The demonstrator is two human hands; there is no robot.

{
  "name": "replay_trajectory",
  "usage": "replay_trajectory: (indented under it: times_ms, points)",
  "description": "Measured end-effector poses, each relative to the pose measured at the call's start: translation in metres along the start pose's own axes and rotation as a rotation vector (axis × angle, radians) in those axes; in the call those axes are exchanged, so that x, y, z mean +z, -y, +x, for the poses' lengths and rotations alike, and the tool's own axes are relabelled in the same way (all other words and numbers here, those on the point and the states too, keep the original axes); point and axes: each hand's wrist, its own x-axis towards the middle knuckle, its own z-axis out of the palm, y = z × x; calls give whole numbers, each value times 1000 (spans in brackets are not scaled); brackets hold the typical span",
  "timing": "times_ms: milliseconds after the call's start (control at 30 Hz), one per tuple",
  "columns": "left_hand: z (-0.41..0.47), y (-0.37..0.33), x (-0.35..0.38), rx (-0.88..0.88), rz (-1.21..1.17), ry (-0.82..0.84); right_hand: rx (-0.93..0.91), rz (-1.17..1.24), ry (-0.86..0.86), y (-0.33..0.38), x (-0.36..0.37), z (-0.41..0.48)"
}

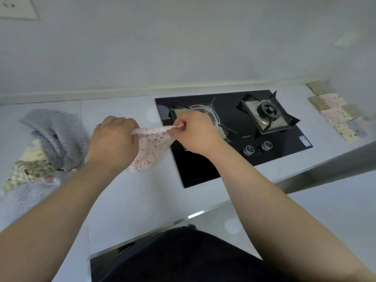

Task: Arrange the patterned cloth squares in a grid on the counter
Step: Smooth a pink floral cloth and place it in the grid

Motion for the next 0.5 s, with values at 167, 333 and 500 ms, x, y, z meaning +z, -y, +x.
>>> replay_trajectory:
  times_ms: [167,333,500]
  points:
    - [1,-1,-18,-112,-321,392,180,344,252,-18,-25,-5]
    - [1,19,-29,-170,-347,541,169,179,524,-33,-26,1]
    - [6,41,-29,-183,-53,355,182,346,380,-27,-5,8]
